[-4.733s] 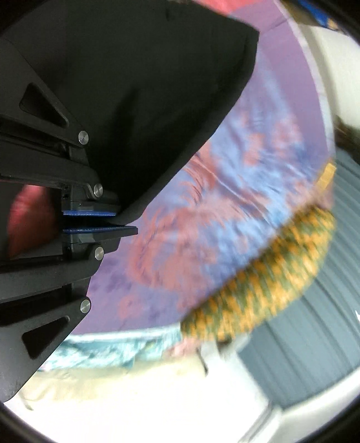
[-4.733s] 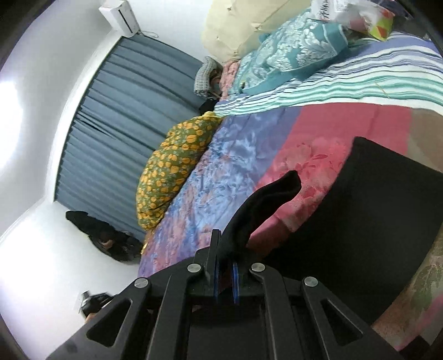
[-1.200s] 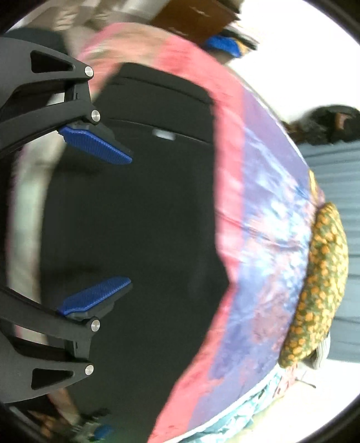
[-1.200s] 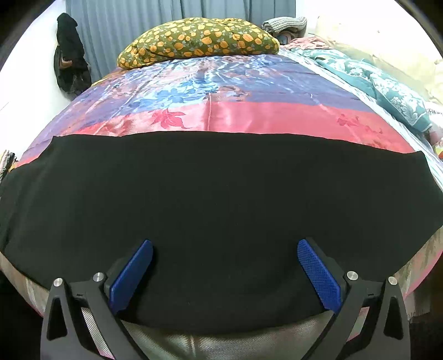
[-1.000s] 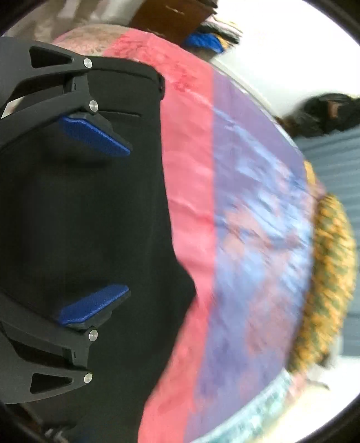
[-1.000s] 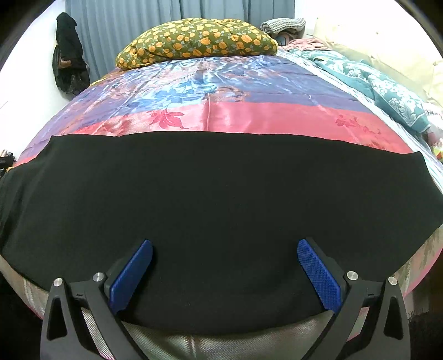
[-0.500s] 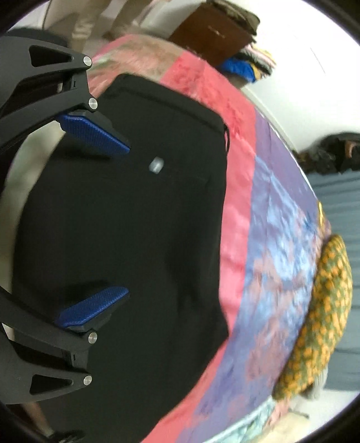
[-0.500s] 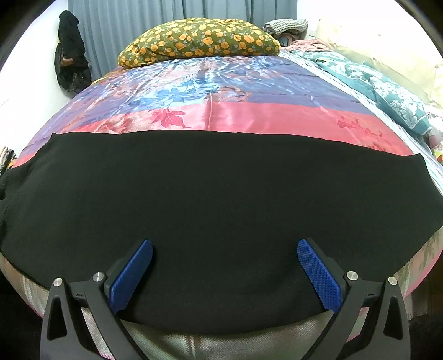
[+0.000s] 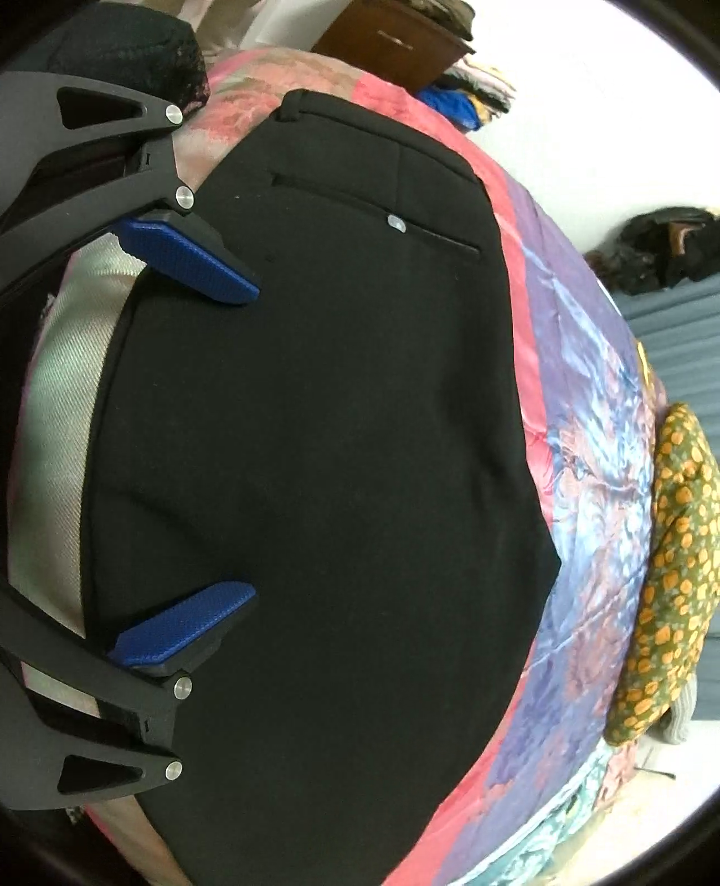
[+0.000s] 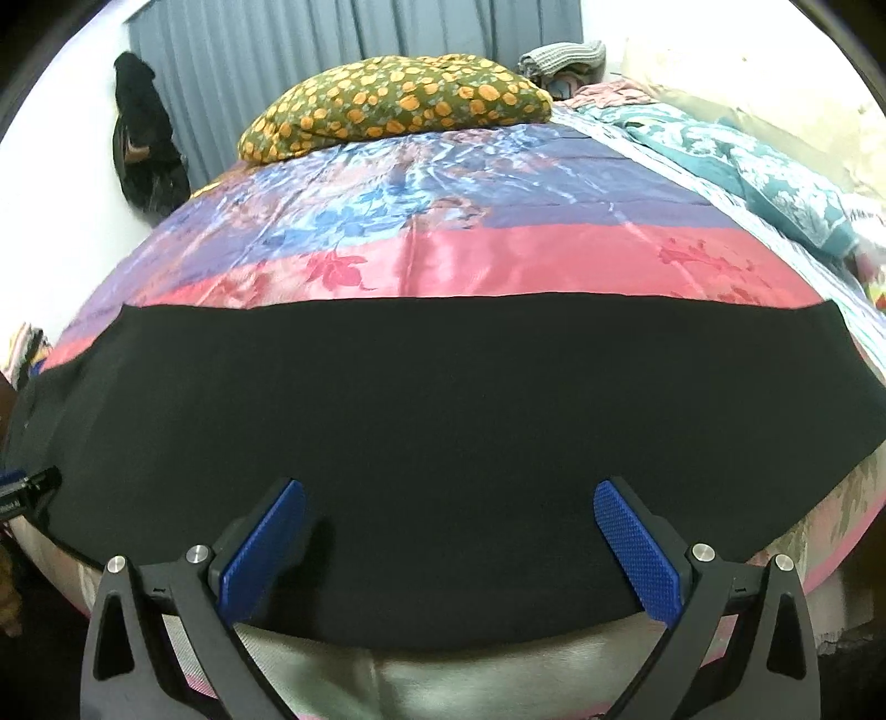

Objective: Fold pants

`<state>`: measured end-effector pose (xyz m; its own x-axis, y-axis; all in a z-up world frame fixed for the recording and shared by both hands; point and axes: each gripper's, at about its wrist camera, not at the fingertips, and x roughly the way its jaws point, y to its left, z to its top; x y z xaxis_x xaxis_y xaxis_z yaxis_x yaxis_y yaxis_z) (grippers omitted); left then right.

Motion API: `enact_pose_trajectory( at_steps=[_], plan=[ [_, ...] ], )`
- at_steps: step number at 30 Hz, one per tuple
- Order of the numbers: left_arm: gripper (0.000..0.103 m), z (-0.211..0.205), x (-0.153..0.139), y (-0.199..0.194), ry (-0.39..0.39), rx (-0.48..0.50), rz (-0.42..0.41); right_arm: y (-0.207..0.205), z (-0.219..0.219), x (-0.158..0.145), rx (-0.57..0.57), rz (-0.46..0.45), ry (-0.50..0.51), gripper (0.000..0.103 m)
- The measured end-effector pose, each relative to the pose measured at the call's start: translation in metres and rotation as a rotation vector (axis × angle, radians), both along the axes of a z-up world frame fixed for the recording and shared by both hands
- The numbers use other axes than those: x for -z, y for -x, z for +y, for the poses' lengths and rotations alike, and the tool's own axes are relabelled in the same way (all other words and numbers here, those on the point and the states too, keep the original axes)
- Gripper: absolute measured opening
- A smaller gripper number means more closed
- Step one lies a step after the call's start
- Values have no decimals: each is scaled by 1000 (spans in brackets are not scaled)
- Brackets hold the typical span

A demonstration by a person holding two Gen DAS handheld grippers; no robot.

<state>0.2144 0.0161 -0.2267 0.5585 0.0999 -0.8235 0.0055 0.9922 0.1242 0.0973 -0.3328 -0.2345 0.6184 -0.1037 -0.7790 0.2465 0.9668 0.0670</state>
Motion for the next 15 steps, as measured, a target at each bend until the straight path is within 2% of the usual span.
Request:
enact_pose_trajectory(
  at_steps=[3,8,13,15],
  plan=[
    [103,-2,0,3,-11,4,-5,1,-6,0,17,3,9,103],
    [103,-1,-1,9,-5,4,-13,9,-15,-12,40,-52,10,103],
    [103,-2,-1,10,-7,3,-22,14,-36,-12,108,-57,-51,103],
    [103,-2,0,11,-7,2,-29,14,-48,-6,142,-31,-76,103]
  ],
)
